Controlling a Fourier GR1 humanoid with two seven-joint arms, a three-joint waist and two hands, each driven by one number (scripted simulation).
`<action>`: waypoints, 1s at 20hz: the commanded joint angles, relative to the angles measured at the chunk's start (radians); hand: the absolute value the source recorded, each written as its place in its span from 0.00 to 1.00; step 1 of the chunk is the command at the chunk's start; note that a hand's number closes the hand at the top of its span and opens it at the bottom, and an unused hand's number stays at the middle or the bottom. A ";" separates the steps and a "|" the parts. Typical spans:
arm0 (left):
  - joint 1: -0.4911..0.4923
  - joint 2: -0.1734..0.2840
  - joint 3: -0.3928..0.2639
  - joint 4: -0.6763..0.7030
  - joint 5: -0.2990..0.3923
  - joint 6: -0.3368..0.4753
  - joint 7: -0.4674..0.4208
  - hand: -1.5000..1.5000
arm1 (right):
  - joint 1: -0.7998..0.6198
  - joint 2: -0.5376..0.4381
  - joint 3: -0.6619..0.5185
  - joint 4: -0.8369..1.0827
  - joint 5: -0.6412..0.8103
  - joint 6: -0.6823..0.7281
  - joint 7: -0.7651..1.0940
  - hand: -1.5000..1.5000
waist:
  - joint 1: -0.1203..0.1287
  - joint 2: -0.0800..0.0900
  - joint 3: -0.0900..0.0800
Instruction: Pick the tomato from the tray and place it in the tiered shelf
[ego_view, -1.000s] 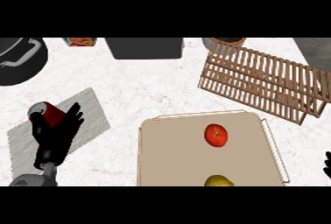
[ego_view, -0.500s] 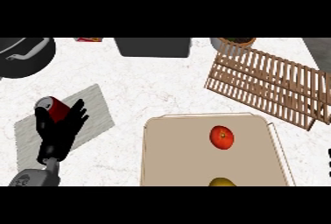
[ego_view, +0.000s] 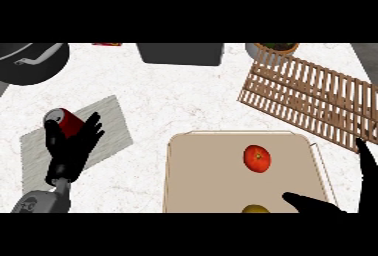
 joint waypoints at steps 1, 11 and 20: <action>0.027 0.016 0.006 -0.010 0.007 -0.020 0.011 0.50 | -0.155 0.092 0.033 0.099 0.044 0.127 0.253 0.00 | -0.002 -0.003 0.001; 0.014 -0.010 0.032 0.012 0.003 0.009 0.013 0.50 | -0.266 0.343 0.050 0.292 0.222 0.270 0.308 0.00 | -0.041 -0.010 0.002; 0.044 -0.048 0.022 -0.005 -0.014 0.031 0.014 0.50 | -0.308 0.464 0.023 0.365 0.357 0.350 0.308 0.00 | -0.049 -0.013 0.004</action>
